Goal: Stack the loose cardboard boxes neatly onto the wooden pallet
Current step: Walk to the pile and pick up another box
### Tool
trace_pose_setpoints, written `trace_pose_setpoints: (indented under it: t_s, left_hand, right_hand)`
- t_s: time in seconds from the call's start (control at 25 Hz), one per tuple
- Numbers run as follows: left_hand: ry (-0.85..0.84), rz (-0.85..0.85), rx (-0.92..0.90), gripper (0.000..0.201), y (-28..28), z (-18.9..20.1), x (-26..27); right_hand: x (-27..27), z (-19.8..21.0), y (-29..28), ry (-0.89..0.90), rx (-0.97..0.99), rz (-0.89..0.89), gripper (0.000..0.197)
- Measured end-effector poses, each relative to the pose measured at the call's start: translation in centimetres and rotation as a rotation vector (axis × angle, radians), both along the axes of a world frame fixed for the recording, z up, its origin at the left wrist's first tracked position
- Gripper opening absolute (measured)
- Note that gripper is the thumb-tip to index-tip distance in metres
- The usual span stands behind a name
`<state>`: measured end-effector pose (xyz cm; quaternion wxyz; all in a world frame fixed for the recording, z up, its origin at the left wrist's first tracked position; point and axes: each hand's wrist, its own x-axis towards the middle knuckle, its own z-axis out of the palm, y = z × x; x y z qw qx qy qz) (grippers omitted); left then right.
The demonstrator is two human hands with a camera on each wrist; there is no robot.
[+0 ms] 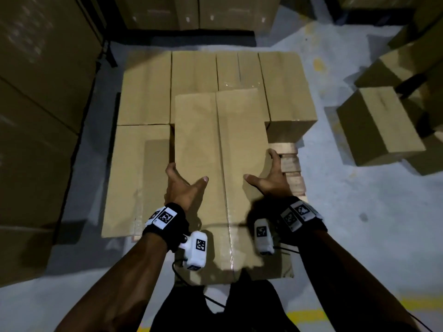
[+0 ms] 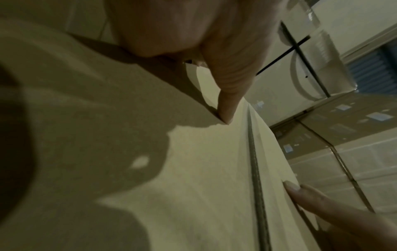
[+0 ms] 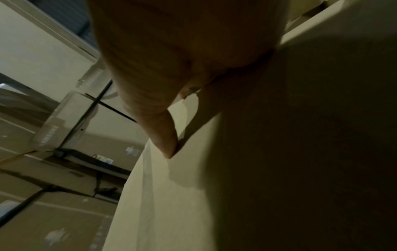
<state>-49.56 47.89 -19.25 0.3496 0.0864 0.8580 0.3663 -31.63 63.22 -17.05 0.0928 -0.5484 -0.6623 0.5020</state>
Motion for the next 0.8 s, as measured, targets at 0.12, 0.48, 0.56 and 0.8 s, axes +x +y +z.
trace_pose_setpoints:
  t_s: [0.12, 0.48, 0.56, 0.8]
  left_hand:
    - [-0.044, -0.017, -0.020, 0.099, 0.3, -2.7, -1.0]
    - [-0.049, 0.004, -0.066, 0.094, 0.6, -10.8, -2.8]
    - [-0.026, 0.012, -0.082, 0.094, 0.6, -13.2, -3.3]
    - [0.015, 0.034, -0.123, 0.096, 0.9, -20.1, -5.4]
  right_hand:
    - [-0.8, -1.9, -0.9, -0.065, -0.056, -0.082, 0.097]
    - [-2.7, -10.9, -0.2, -0.136, -0.159, -0.070, 0.087]
    - [-3.2, -13.9, 0.0, -0.128, -0.160, -0.069, 0.085]
    - [-5.7, -22.1, 1.3, -0.090, -0.127, -0.011, 0.086]
